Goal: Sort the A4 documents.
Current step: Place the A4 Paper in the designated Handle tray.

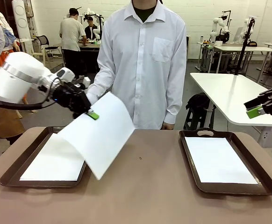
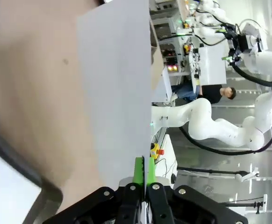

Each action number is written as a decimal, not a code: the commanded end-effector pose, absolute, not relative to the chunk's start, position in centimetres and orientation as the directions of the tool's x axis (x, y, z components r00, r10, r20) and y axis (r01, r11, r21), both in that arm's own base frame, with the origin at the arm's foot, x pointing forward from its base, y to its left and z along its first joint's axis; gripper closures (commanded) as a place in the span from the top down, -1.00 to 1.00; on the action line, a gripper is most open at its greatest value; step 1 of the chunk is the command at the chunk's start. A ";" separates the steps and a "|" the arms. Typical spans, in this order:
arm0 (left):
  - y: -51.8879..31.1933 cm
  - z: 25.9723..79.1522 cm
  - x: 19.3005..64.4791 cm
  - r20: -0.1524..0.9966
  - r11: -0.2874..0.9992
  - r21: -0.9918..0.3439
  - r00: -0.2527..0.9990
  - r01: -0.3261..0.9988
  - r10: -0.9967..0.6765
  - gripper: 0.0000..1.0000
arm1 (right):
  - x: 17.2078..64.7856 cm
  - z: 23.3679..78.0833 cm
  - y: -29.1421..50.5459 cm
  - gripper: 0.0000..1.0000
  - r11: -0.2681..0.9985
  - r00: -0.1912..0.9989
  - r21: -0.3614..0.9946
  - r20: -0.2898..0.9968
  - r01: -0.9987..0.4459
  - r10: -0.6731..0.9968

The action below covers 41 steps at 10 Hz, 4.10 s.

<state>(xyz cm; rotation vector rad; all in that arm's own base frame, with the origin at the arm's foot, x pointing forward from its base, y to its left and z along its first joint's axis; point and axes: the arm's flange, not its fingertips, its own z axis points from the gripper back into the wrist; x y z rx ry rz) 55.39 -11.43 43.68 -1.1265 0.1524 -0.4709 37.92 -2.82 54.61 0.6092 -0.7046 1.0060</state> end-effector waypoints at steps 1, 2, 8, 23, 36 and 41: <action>-8.8 43.3 53.8 0.016 0.427 -0.886 0.933 0.180 -0.361 -0.98 | 37.9 54.4 -2.8 1.00 0.411 0.361 0.136 0.761 -0.901 0.539; -7.5 43.1 53.6 -0.001 0.431 -0.890 0.944 0.150 -0.331 -0.98 | 37.9 54.4 -2.8 1.00 0.411 0.361 0.136 0.761 -0.901 0.539; -1.1 40.3 53.0 0.011 0.483 -0.873 0.993 0.065 -0.114 -0.98 | 37.9 54.4 -2.8 1.00 0.411 0.361 0.136 0.761 -0.901 0.539; 5.6 31.9 56.4 -0.061 0.775 -0.632 0.998 -0.012 -0.035 -0.98 | 37.9 54.4 -2.8 1.00 0.411 0.361 0.136 0.761 -0.901 0.539; 6.7 31.9 58.3 -0.086 0.869 -0.492 0.996 -0.049 0.007 0.14 | 37.9 54.4 -2.8 1.00 0.411 0.361 0.136 0.761 -0.901 0.539; 6.9 32.8 58.0 -0.092 0.892 -0.449 0.996 -0.050 0.010 0.61 | 37.9 54.4 -2.8 1.00 0.411 0.361 0.136 0.761 -0.901 0.539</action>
